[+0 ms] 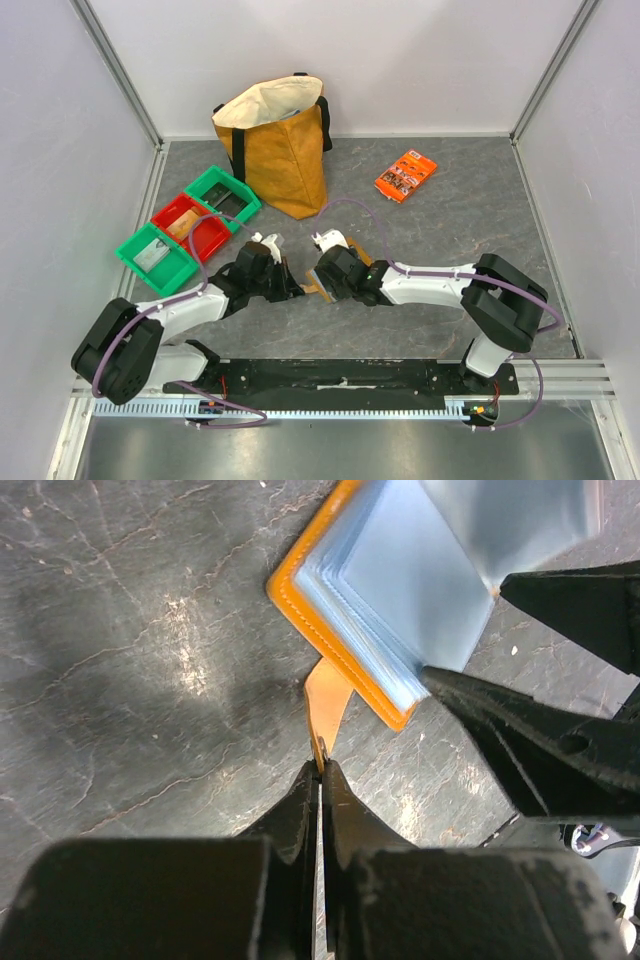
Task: Take the credit cards out of the card holder
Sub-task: Remove the credit card from the card holder.
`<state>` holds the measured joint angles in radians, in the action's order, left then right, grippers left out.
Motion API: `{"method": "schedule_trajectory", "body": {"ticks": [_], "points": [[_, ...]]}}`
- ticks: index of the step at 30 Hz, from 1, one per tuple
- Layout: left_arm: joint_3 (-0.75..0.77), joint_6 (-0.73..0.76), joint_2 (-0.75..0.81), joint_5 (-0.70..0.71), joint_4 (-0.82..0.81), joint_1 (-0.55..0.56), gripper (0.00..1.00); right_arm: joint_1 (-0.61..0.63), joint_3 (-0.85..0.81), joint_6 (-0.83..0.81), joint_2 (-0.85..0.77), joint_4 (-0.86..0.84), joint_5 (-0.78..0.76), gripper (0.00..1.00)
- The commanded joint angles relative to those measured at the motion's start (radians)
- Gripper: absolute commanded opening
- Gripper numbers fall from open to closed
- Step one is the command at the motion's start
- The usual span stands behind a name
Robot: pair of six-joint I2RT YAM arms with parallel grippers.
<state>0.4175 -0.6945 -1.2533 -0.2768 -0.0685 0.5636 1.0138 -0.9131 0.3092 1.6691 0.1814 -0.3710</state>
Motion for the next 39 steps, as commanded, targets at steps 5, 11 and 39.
{"method": "schedule_trajectory", "body": {"ticks": [5,11,39], "points": [[-0.005,0.009,0.02,0.01,0.026,0.004,0.02,-0.023,0.0,-0.025,-0.06,0.026,-0.02,0.55],[0.006,0.024,0.006,-0.045,0.041,0.004,0.02,-0.034,-0.047,-0.064,-0.066,0.024,0.083,0.59],[0.0,0.018,0.14,0.077,0.182,0.002,0.02,-0.133,-0.013,0.002,-0.003,0.064,0.076,0.48]]}}
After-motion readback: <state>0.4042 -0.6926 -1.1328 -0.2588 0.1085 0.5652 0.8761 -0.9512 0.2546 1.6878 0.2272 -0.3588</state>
